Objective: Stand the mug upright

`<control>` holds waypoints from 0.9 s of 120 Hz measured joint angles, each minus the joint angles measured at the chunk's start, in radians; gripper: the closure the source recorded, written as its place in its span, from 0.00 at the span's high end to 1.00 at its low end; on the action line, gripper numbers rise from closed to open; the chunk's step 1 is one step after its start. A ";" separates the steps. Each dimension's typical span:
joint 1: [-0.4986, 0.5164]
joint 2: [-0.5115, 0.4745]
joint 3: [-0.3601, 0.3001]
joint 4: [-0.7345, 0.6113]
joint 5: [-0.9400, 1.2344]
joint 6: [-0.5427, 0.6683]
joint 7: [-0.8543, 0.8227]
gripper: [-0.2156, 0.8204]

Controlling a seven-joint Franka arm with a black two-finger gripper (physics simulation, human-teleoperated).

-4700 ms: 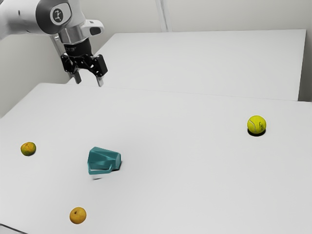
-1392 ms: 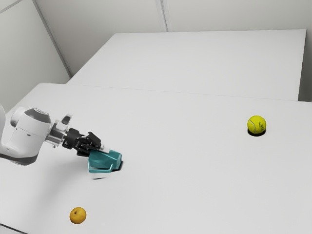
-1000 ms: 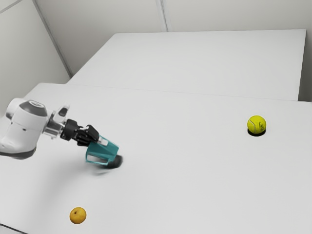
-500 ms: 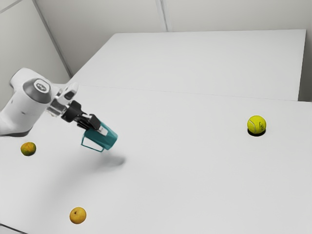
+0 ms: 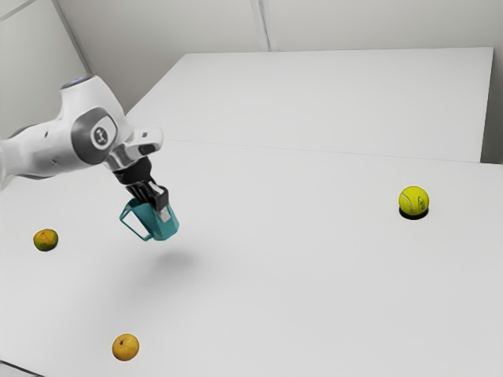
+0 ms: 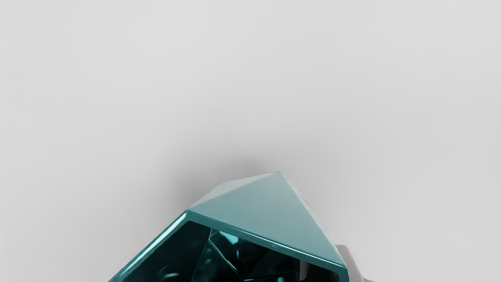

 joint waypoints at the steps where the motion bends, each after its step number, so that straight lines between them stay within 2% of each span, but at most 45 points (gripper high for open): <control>1: -0.001 0.000 -0.001 -0.001 0.005 0.002 -0.006 0.04; 30: -0.043 0.013 -0.019 -0.027 0.101 0.087 -0.170 0.03; 72: -0.048 0.056 -0.031 -0.085 0.138 0.236 -0.349 0.03; 108: -0.060 0.087 -0.032 -0.091 0.141 0.281 -0.443 0.03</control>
